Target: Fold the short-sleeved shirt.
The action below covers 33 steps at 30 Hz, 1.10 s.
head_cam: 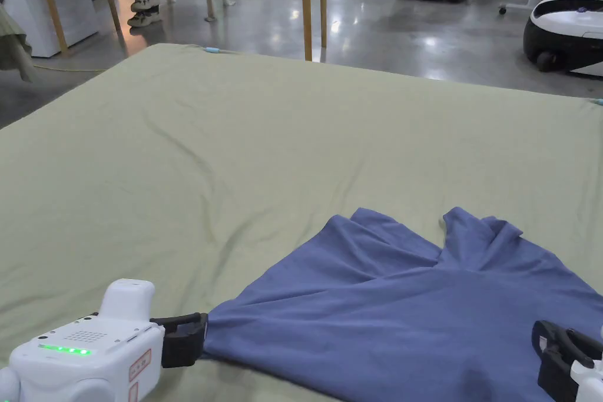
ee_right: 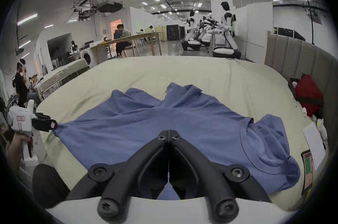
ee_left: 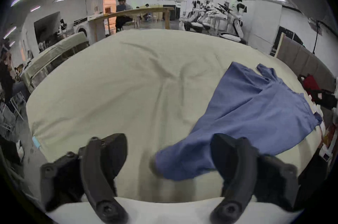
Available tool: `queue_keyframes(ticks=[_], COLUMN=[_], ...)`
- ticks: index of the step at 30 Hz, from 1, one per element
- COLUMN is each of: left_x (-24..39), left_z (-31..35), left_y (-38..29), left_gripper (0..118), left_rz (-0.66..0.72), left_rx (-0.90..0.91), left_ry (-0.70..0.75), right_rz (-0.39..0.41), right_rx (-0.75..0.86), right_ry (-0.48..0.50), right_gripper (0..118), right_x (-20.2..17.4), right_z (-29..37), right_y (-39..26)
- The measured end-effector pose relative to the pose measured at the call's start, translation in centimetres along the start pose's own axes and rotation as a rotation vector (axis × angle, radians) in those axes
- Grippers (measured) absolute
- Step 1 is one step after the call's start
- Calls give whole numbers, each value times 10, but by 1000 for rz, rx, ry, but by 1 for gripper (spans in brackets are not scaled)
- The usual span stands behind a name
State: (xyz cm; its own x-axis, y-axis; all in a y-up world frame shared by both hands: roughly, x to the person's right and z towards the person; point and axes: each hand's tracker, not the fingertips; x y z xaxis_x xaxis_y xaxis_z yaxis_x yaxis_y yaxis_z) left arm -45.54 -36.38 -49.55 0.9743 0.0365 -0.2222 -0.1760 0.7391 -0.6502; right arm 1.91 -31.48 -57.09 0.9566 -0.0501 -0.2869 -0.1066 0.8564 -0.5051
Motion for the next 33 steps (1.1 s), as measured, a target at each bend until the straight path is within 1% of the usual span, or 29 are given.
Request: queue_keyframes(ticks=[1, 2, 3, 4, 5, 7, 8, 10, 11, 12, 14, 15, 16, 17, 19, 20, 21, 22, 24, 25, 26, 27, 28, 29, 30, 31, 32, 33], left_x=[1, 1, 2, 3, 7, 15, 19, 21, 23, 26, 26, 28, 29, 31, 35, 36, 37, 38, 41, 42, 43, 41, 41, 42, 42, 43, 43, 42], left_z=[-9, -18, -27, -32, -24, -16, -12, -4, 3, 11, 29, 36, 40, 42, 41, 40, 38, 36, 33, 31, 28, 25, 22, 19, 16, 15, 13, 11], left_y=[-1, -1, -4, -7, -8, -3, -2, 5, 9, 13, 25, 29, 33, 35, 37, 38, 38, 37, 36, 35, 33, 31, 30, 29, 28, 28, 28, 27], left_gripper=[84, 66, 43, 34, 26, 3, 3, 2, 2, 2, 2, 2, 2, 2, 2, 2, 2, 2, 2, 2, 2, 2, 2, 2, 2, 2, 2, 2], left_rz=[-12, -39, -61, -78, -68, -68, -90, -96, -92, -99, -101, -87, -86, -88, -77, -75, -71, -60, -58, -54, -48, -49, -50, -49, -46, -44, -36, -24], left_rx=[-9, -41, -84, -124, -77, -79, -70, -67, -59, -40, 17, 33, 40, 39, 36, 36, 31, 22, 12, 0, -8, -12, -21, -34, -43, -50, -60, -67], left_ry=[6, 18, 16, 26, 26, 19, 38, 34, 31, 40, 32, 16, 12, 9, -5, -7, -9, -13, -3, -1, -1, 2, 2, 4, 0, -3, -13, -25], right_rz=[-2, -6, -10, -12, -9, -5, -12, -51, -54, -46, 11, 23, 33, 47, 92, 126, 154, 177, 170, 170, 175, 180, 178, 189, 202, 163, 180, 169], right_rx=[-6, -14, -22, -30, -35, -47, -58, -73, -82, -84, -84, -95, -106, -117, -160, -191, -226, -218, -262, -287, -292, -307, -365, -403, -418, -348, -338, -378], right_ry=[-1, -3, -4, -5, -8, -7, 2, 4, -2, -16, -78, -81, -74, -75, -71, -81, -83, -77, -79, -80, -75, -71, -56, -47, -41, 4, -45, -30], right_gripper=[1, 1, 1, 1, 1, 1, 1, 1, 1, 1, 1, 1, 10, 38, 118, 118, 117, 117, 117, 116, 109, 89, 65, 65, 58, 45, 24, 6], right_x=[1, 2, 3, 4, 7, 14, 21, 39, 50, 58, 78, 86, 95, 103, 115, 118, 122, 127, 135, 137, 138, 139, 139, 132, 127, 119, 111, 103], right_z=[-2, -4, -6, -8, -11, -16, -20, -35, -43, -51, -70, -80, -93, -108, -141, -161, -179, -195, -225, -238, -248, -255, -261, -258, -256, -244, -235, -228], right_y=[1, 1, 2, 2, 3, 7, 12, 21, 28, 34, 53, 62, 71, 79, 91, 93, 94, 94, 94, 92, 87, 82, 76, 72, 68, 66, 66, 68])
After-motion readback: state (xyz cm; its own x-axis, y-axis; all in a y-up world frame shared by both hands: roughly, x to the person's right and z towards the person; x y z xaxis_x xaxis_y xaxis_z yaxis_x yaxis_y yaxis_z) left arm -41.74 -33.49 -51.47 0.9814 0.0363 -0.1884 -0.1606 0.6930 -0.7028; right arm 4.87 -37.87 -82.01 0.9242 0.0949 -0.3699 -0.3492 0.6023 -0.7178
